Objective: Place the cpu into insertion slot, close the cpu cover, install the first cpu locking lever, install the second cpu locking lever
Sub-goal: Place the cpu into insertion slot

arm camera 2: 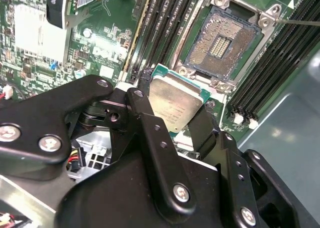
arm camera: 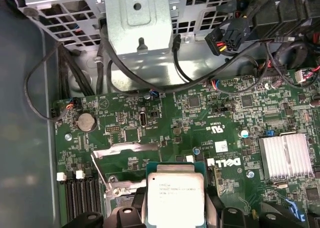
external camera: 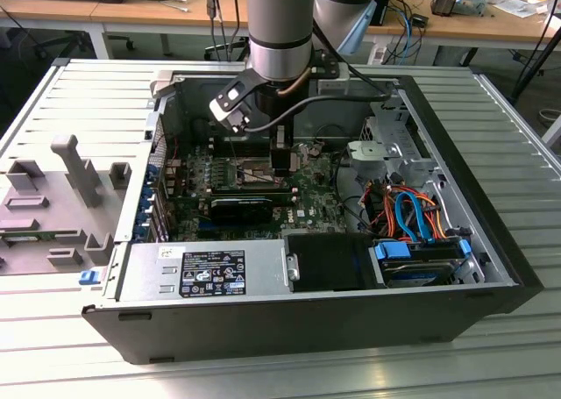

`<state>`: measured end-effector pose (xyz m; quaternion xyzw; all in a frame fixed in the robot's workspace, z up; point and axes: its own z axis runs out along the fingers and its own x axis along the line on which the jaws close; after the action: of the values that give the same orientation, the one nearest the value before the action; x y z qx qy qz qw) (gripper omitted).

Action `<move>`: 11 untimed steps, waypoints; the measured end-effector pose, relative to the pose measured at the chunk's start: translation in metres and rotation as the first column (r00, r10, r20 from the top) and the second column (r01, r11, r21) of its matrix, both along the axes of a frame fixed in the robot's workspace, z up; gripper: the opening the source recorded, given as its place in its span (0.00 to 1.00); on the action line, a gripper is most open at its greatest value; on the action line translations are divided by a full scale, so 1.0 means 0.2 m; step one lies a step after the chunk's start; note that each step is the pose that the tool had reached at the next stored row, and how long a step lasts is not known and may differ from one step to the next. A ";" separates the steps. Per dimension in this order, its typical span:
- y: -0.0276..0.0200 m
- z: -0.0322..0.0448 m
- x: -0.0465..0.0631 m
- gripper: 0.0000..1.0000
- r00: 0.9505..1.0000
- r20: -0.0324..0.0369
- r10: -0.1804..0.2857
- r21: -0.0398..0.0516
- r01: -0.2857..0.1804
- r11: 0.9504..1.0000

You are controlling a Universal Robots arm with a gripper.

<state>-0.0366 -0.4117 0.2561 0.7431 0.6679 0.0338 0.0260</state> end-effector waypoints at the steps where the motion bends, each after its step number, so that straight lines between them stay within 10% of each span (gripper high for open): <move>1: 0.000 0.000 0.00 0.55 1.000 0.000 0.005 0.000 -0.005 1.000; 11: 0.000 0.000 0.00 0.55 1.000 0.000 0.007 0.000 -0.007 1.000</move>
<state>-0.0373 -0.4117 0.2561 0.7408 0.6704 0.0339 0.0259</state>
